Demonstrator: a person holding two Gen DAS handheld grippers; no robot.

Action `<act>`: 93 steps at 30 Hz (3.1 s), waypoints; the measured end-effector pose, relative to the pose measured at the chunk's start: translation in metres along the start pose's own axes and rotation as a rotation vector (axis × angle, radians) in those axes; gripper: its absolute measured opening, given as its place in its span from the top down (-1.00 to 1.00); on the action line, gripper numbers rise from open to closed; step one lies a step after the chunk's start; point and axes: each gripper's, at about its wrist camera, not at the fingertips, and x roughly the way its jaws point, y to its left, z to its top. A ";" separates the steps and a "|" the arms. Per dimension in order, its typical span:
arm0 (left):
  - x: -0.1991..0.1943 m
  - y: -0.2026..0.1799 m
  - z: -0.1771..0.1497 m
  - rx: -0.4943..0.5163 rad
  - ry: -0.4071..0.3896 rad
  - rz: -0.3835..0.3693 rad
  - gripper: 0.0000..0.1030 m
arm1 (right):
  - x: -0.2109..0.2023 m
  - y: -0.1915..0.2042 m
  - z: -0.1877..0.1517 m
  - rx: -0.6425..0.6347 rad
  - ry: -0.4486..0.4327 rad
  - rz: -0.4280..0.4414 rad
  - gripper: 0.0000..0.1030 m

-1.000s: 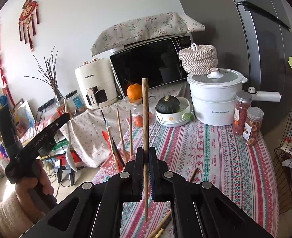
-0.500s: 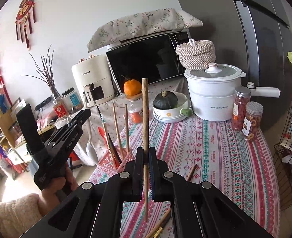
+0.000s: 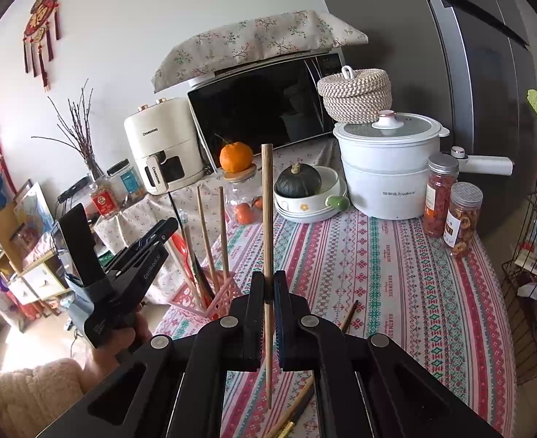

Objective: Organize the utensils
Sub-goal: 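Carry the white spoon into the pink basket and open the left tool while the right tool carries its chopstick, then lower the wooden chopstick into the pink basket and open the right tool, then move the left tool to the remaining chopsticks and grasp a wooden chopstick, then lift the wooden chopstick with the left tool while the right tool grasps the black chopstick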

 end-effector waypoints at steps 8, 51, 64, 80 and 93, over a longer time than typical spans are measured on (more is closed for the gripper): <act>-0.039 0.012 0.014 -0.063 0.168 -0.046 -0.39 | -0.002 0.029 0.016 -0.028 -0.103 0.028 0.91; -0.046 0.033 -0.013 0.032 0.545 -0.141 -0.73 | 0.018 0.062 0.012 -0.103 -0.084 -0.077 -0.66; -0.038 -0.036 -0.058 0.180 0.696 -0.196 -0.76 | 0.009 -0.039 -0.030 0.106 0.167 -0.153 -0.91; 0.012 -0.110 -0.100 0.266 0.844 -0.178 -0.66 | 0.011 -0.116 -0.043 0.199 0.336 -0.318 -0.91; 0.075 -0.142 -0.111 0.126 0.930 -0.179 0.60 | 0.014 -0.129 -0.037 0.233 0.372 -0.267 -0.91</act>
